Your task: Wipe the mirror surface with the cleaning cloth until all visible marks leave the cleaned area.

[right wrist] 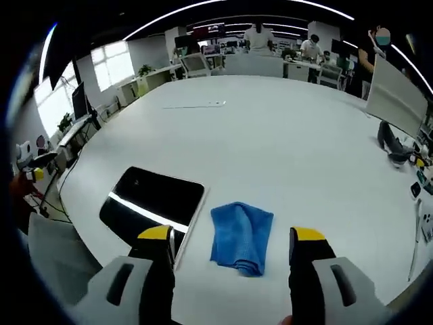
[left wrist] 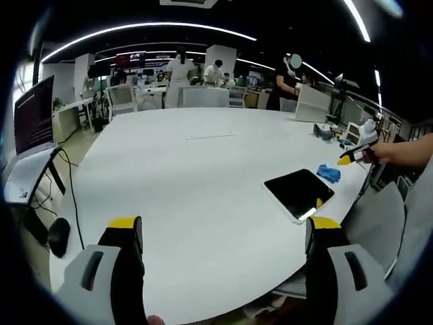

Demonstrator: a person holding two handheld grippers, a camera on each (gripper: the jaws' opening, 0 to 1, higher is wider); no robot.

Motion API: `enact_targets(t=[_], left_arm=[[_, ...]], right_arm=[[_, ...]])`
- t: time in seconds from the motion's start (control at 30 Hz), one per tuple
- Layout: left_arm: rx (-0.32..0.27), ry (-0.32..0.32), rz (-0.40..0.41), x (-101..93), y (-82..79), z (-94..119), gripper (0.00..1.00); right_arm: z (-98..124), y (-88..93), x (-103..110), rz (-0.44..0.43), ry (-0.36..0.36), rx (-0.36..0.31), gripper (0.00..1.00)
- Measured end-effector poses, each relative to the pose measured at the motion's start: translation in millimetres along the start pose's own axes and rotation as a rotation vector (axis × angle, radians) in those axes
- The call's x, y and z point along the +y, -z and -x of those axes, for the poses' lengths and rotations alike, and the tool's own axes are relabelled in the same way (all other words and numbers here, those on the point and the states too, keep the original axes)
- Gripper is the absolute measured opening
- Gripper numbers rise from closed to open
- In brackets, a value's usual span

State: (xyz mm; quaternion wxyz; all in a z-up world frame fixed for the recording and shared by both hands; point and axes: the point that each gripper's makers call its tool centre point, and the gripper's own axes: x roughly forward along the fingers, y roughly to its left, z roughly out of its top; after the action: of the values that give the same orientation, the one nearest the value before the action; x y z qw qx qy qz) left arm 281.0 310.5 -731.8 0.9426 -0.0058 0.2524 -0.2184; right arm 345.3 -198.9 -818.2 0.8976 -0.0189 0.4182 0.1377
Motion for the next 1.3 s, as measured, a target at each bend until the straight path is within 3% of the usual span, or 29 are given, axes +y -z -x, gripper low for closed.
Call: enact_targets(t=[0.07,0.13,0.3,0.43,0.5,0.63,0.77,0.83,1.13,1.3], left_arm=[[0.001,0.002,0.0,-1.9,-0.2,-1,0.99],[0.0,0.003,0.002,-1.8,0.4,-2,0.99],[0.0,-0.007,0.023,1.6,3.8,-1,0.99],[0.013,-0.012,0.027,4.7,10.7,0,0.99],[0.021,-0.013,0.031,5.6,13.7,0,0.99],[0.028,-0.015,0.029,6.4,16.1,0,0.99],[0.031,-0.014,0.029,5.3,15.8,-2,0.99],[0.031,-0.011,0.026,4.4,15.1,-3,0.99],[0.036,-0.002,0.018,1.7,18.2,-7,0.99],[0.038,-0.001,0.018,1.5,19.4,-6,0.99]], right_arm=[[-13,2.9,-2,0.014,0.006,0.008,0.5],[-25,14.6,-11,0.033,0.034,0.074,0.37],[-41,16.4,-16,-0.008,0.059,0.092,0.22],[-49,23.2,-16,-0.037,0.078,0.125,0.19],[-51,26.5,-19,-0.014,0.115,0.136,0.03],[-51,27.2,-20,-0.034,0.13,0.146,0.03],[-48,24.6,-20,-0.149,0.154,0.171,0.0],[-46,18.6,-14,-0.221,0.117,0.17,0.0],[-34,-35.5,4,-0.278,0.059,0.058,0.0],[-38,-54.9,26,-0.269,0.005,0.06,0.0]])
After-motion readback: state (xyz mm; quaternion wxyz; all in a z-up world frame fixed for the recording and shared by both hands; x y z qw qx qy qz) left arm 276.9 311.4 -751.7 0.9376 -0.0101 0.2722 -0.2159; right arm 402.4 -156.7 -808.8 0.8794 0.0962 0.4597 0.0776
